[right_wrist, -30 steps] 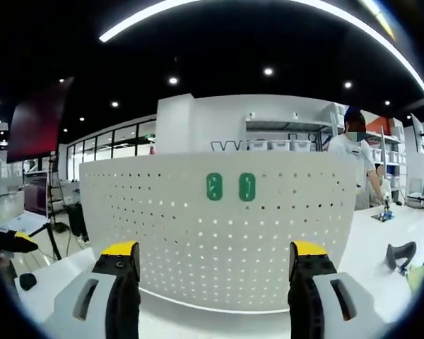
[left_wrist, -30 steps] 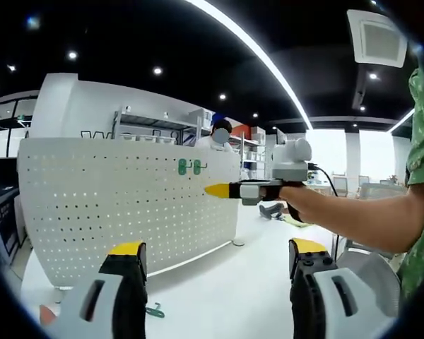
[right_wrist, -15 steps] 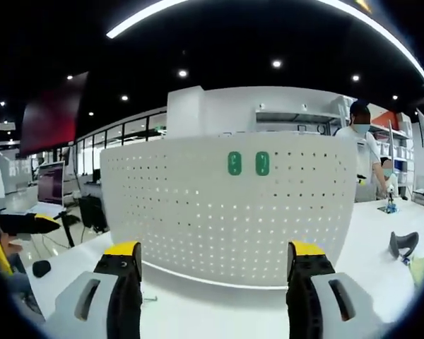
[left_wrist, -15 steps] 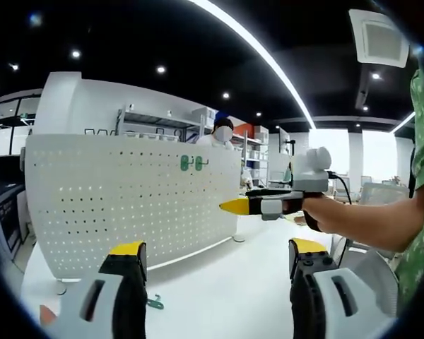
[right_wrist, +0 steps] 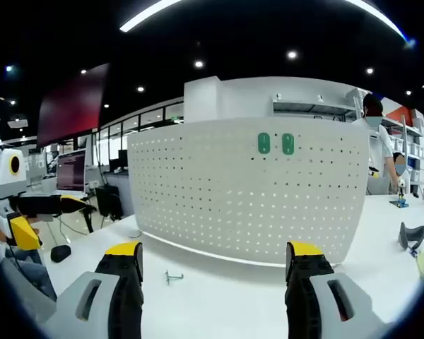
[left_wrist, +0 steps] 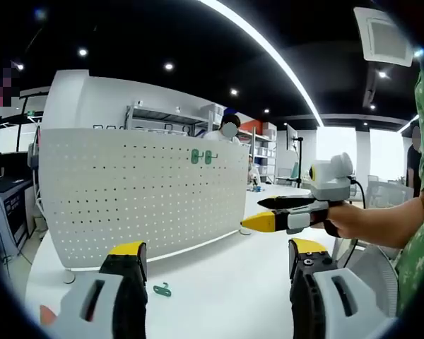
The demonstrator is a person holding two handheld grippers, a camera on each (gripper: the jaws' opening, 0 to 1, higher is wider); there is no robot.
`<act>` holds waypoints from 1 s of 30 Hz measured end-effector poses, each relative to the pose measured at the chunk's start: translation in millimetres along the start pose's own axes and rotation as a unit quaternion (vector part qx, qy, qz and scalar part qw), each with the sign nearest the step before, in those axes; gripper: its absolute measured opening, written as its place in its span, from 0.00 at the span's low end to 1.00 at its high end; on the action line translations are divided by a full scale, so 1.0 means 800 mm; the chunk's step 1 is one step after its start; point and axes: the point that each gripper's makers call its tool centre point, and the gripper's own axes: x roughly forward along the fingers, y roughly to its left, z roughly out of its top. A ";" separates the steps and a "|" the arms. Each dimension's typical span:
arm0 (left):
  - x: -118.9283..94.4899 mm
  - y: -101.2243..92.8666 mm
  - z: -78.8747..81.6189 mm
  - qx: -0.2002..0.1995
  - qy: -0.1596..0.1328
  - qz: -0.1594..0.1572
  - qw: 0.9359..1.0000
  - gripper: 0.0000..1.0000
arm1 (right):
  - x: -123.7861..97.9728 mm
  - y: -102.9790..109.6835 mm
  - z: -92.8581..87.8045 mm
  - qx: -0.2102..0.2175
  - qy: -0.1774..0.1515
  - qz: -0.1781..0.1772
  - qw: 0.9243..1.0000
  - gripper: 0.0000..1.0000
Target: Insert the hook assembly into the mounting plate slot until the hook locks in place.
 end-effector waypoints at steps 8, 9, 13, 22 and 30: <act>-0.007 0.012 0.000 0.003 0.003 0.010 1.000 0.82 | 0.002 0.009 0.010 -0.005 -0.008 0.010 1.000 0.83; -0.007 0.014 0.000 0.004 0.003 0.011 1.000 0.81 | 0.003 0.011 0.011 -0.005 -0.008 0.011 1.000 0.83; -0.010 0.022 -0.004 0.005 0.008 0.017 1.000 0.78 | 0.004 0.011 0.011 -0.008 -0.006 0.013 1.000 0.83; -0.010 0.047 -0.025 0.010 0.023 0.032 0.999 0.68 | 0.007 0.009 0.012 -0.013 -0.004 0.013 1.000 0.82; -0.008 0.073 -0.058 0.003 0.050 0.048 0.998 0.62 | 0.007 0.009 0.010 -0.015 0.000 0.012 1.000 0.82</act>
